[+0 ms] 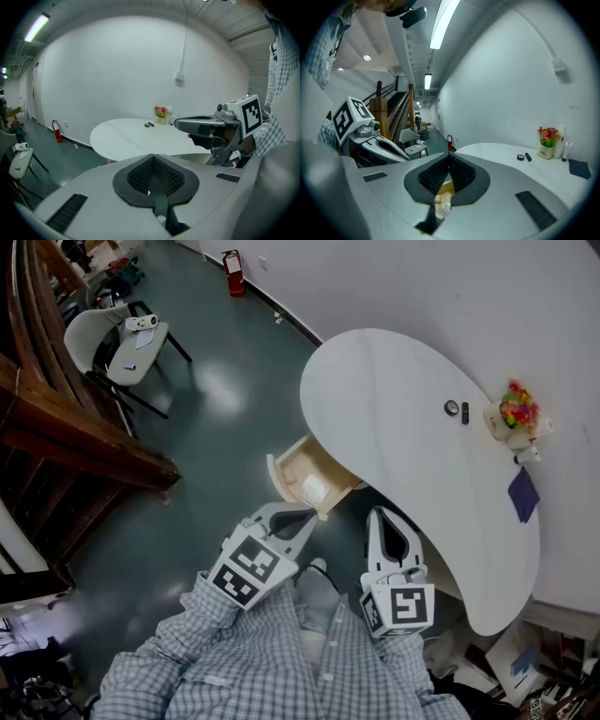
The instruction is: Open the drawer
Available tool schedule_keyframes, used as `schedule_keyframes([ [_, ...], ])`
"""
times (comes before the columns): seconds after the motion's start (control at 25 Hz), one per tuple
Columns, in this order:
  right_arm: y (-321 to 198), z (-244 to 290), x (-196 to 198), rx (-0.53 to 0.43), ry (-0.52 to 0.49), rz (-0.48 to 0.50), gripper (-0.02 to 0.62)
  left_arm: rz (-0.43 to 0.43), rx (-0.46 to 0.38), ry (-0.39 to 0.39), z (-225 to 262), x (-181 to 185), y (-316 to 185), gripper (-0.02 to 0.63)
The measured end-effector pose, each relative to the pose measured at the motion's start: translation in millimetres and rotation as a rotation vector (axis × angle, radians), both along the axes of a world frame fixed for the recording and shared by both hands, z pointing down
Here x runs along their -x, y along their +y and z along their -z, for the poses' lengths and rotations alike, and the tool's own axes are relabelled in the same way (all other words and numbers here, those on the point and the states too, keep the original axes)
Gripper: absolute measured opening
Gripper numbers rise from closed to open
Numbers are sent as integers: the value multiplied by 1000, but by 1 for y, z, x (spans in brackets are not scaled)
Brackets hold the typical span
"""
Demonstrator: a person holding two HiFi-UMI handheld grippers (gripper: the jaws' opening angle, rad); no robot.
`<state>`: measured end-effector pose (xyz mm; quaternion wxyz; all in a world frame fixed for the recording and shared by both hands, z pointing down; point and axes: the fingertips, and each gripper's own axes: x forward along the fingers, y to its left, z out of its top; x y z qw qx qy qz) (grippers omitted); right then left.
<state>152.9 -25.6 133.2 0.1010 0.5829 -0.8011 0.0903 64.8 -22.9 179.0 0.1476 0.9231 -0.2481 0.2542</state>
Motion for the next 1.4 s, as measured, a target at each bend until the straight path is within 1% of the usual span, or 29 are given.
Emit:
schedule_keyframes([
  [0.48, -5, -4, 5, 7, 3, 12, 8, 14, -11, 13, 0, 2, -6, 6],
  [0.8, -4, -3, 2, 8, 17, 6, 8, 43, -4, 44, 3, 4, -7, 6],
  [1.2, 2, -6, 2, 17, 13, 7, 8, 42, -5, 47, 3, 3, -3, 6],
  [1.4, 5, -8, 2, 26, 14, 3, 8, 42, 7, 73, 6, 2, 0, 6],
])
